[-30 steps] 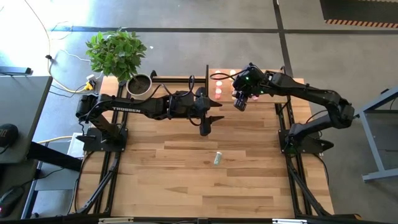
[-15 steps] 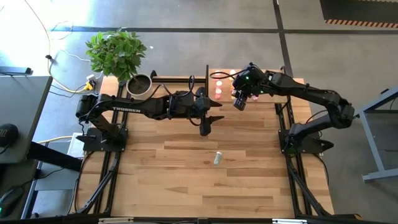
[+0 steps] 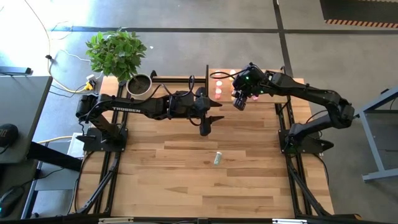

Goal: Pick and place medicine bottles onto shelf by color
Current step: Put the yellow medicine bottle aligned with the other yellow medicine bottles on the shelf, then put the blue medicine bottle aligned with the other blue medicine bottles on the shelf

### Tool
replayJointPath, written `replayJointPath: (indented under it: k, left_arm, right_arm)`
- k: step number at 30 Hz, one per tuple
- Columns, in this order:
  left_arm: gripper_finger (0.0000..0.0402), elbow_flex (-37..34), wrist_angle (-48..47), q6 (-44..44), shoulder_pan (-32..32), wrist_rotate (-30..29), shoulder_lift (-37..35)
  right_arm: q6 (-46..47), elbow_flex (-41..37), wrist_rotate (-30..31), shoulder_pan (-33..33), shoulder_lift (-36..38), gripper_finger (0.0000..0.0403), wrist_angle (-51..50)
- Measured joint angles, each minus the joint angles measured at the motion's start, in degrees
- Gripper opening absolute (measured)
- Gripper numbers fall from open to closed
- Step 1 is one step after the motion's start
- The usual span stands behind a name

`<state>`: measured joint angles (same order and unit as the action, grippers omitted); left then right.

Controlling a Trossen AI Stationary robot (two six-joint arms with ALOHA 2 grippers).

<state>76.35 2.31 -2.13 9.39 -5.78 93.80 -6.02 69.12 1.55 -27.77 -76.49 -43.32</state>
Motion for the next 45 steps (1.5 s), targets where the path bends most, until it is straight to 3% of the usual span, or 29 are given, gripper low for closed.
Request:
replayJointPath:
  k: [4, 16, 24, 32, 45]
  left_arm:
    - [0.0227, 0.0, 0.0, 0.3, 0.0, 0.0, 0.0]
    - [0.0227, 0.0, -3.1, 4.5, -0.1, 0.0, 0.0]
    - [0.0227, 0.0, -8.4, 17.9, -0.7, -0.2, 0.0]
    - [0.0227, 0.0, -17.4, 33.2, -6.2, -7.2, 0.0]
    - [0.0227, 0.0, -20.2, 43.0, -17.5, -16.3, 2.4]
  right_arm:
    - [0.0, 0.1, 2.6, 0.0, 0.0, 0.0135, 0.4]
    - [-0.3, 3.8, 1.9, 0.0, 0.0, 0.0136, -1.2]
    - [0.8, 11.2, 1.9, 0.0, 0.0, 0.0136, -5.6]
    - [7.9, 19.4, 1.9, 0.1, 0.0, 0.0136, -11.5]
    - [23.5, 23.9, 1.9, 3.3, 0.0, 0.0136, -17.7]
